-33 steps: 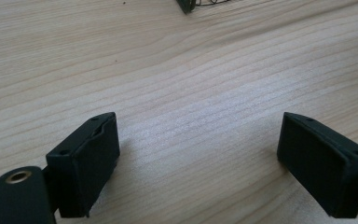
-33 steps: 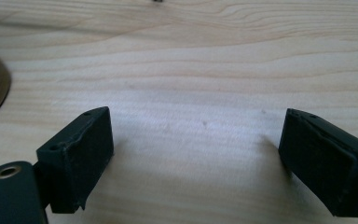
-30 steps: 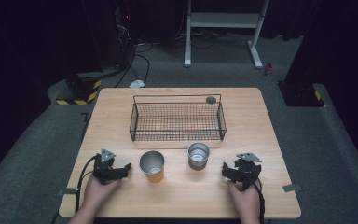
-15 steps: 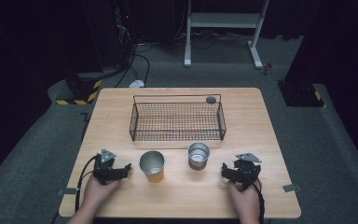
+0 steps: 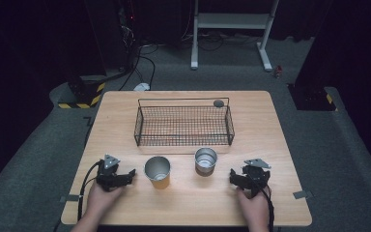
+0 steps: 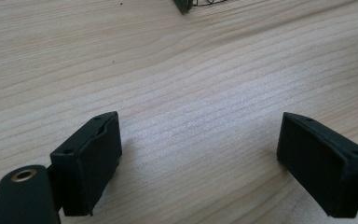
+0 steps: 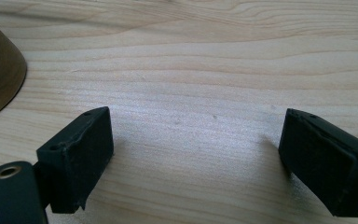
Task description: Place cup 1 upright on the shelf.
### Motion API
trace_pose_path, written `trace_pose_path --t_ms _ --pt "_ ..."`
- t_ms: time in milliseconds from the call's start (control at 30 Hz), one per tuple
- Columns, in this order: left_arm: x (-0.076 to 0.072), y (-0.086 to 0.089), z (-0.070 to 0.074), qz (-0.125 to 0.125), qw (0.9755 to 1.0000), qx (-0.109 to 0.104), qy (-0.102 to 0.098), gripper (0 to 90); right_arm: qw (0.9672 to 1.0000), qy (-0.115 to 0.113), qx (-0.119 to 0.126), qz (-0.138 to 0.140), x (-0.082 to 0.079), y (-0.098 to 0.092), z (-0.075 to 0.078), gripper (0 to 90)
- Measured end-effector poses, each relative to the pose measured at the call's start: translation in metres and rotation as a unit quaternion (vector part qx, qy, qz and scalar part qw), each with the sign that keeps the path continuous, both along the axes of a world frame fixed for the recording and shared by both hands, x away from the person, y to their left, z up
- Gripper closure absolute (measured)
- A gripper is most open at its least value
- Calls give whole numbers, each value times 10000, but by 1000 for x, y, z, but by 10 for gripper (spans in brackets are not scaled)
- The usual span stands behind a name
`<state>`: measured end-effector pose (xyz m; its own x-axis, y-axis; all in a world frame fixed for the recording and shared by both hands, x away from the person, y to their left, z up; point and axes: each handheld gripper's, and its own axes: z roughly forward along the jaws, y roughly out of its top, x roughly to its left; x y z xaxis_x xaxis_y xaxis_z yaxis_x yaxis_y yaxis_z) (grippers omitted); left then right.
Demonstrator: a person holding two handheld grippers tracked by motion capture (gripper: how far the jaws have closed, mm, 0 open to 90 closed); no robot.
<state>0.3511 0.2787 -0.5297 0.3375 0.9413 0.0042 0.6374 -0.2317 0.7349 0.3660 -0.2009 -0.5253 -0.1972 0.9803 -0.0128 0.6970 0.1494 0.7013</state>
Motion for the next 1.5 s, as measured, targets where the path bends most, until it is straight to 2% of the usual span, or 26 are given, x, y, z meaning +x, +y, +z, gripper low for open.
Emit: trace_pose_path --t_ms 400,733,900,1200,1333,1500 --pt "-1 2 0 -7 10000 13 17 135 10000 0 0 0 0 0 0 98" --pt "-4 4 6 -100 9998 -96 -109 111 10000 1 1 1 0 0 0 98" --pt "-8 5 15 -247 9989 -265 -285 107 10000 -5 -6 9 0 0 0 98" --pt "-14 8 30 -295 9971 -384 -587 100 10000 -2 1 2 0 0 0 98" --pt "-16 9 34 -309 9953 -506 -766 100 10000 -3 -7 11 0 0 0 98" --pt "-18 10 40 -381 9934 -614 -889 101 10000 -6 10 6 0 0 0 98"
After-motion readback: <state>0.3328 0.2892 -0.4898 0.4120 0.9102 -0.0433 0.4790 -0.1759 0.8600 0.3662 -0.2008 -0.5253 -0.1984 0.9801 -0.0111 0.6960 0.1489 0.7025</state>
